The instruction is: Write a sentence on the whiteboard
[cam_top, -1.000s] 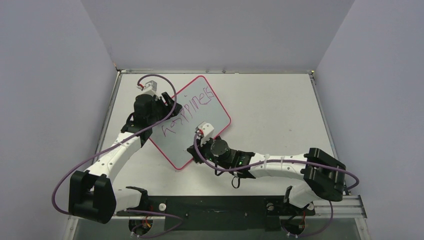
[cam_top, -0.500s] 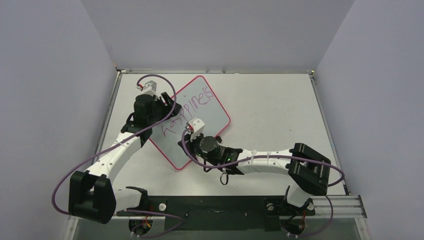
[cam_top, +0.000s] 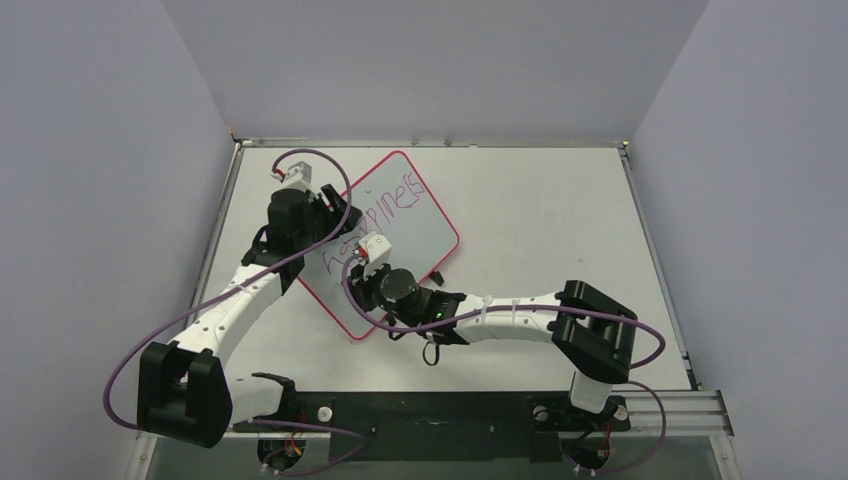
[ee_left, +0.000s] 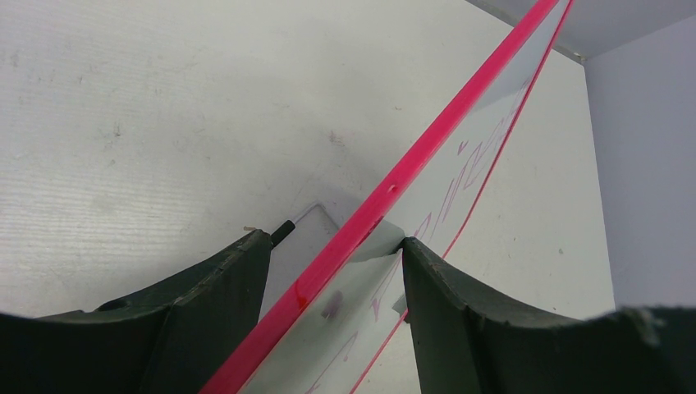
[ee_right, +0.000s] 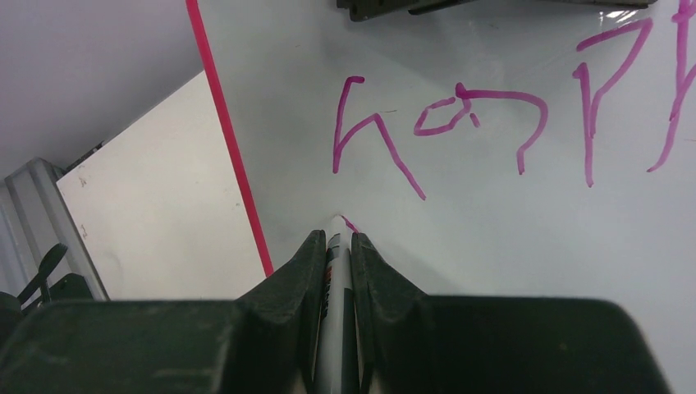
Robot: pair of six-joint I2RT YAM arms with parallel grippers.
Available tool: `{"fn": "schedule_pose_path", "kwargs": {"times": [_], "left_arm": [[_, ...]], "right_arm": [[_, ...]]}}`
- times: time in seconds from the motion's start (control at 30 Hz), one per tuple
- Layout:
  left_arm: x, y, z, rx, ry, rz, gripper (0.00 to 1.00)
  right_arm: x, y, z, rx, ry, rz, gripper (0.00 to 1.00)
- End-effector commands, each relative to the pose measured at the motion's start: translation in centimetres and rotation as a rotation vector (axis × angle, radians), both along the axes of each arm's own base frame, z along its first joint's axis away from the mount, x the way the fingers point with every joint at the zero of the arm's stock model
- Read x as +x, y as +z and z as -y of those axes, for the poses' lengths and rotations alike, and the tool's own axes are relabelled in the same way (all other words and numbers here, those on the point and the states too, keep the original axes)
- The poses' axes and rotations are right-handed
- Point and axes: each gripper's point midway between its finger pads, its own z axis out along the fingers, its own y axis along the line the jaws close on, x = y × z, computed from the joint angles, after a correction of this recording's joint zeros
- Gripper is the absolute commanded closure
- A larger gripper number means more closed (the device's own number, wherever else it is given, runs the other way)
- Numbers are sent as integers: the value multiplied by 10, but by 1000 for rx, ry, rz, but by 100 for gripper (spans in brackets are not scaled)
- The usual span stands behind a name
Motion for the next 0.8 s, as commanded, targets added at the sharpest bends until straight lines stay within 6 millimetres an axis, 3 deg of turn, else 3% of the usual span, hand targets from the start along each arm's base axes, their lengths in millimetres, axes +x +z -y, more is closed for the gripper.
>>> {"fn": "schedule_pose_path", "kwargs": {"times": [0.0,0.5,0.63,0.77], "left_arm": [[0,-20,-2,63,14,-14,54],[0,-21,-3,67,17,-17,54],[0,-20,-3,67,16,-14,54],[-1,-20,-3,67,17,-14,54]], "right_arm": [[0,5,-11,20,19,10,100],[-24,-35,9,-42,6,-57,100],[-18,-39,19,-44,-44,-69,100],[-9,-30,17,-36,-75,-57,100]]}}
